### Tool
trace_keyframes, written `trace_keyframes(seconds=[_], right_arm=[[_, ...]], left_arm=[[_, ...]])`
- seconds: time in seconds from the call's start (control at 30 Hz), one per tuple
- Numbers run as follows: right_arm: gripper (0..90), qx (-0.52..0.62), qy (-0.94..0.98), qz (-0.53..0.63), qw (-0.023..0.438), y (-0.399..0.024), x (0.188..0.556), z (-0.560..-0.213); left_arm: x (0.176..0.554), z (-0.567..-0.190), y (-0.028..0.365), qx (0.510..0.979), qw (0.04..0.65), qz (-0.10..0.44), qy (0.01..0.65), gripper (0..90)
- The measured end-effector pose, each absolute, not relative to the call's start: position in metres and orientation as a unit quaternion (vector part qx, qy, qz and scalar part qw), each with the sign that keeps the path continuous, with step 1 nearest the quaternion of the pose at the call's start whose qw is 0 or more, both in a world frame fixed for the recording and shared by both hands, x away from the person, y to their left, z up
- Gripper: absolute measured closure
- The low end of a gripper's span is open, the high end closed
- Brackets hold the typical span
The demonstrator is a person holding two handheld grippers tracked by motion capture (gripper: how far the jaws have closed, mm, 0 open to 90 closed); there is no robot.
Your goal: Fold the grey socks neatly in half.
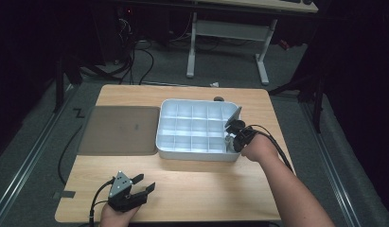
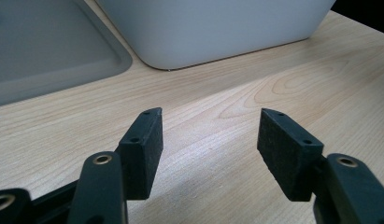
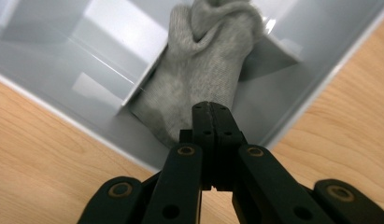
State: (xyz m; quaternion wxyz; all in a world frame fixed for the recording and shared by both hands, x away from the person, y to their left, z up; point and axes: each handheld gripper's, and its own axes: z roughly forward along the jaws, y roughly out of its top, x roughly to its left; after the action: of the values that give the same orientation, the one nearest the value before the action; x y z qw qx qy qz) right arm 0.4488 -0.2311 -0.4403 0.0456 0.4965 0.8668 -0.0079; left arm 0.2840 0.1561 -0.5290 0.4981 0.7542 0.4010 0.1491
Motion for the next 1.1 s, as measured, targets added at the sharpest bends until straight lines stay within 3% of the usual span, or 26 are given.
trace_keyframes(seconds=[0.4, 0.63, 0.83, 1.1], right_arm=[[89.7, 0.488, 0.872, -0.021, 0.039, -0.227, 0.453, -0.459], [88.9, 0.485, 0.873, 0.005, 0.042, -0.228, 0.450, -0.436], [90.0, 0.494, 0.866, 0.027, 0.076, -0.227, 0.459, -0.420], [90.0, 0.494, 0.866, -0.001, 0.073, -0.215, 0.475, -0.443]], left_arm=[[0.285, -0.529, 0.157, 0.755, 0.497, 0.148, 0.402, 41.5], [0.284, -0.529, 0.156, 0.756, 0.497, 0.148, 0.400, 41.5], [0.284, -0.530, 0.156, 0.756, 0.495, 0.149, 0.402, 41.5], [0.284, -0.530, 0.157, 0.756, 0.494, 0.149, 0.403, 41.5]])
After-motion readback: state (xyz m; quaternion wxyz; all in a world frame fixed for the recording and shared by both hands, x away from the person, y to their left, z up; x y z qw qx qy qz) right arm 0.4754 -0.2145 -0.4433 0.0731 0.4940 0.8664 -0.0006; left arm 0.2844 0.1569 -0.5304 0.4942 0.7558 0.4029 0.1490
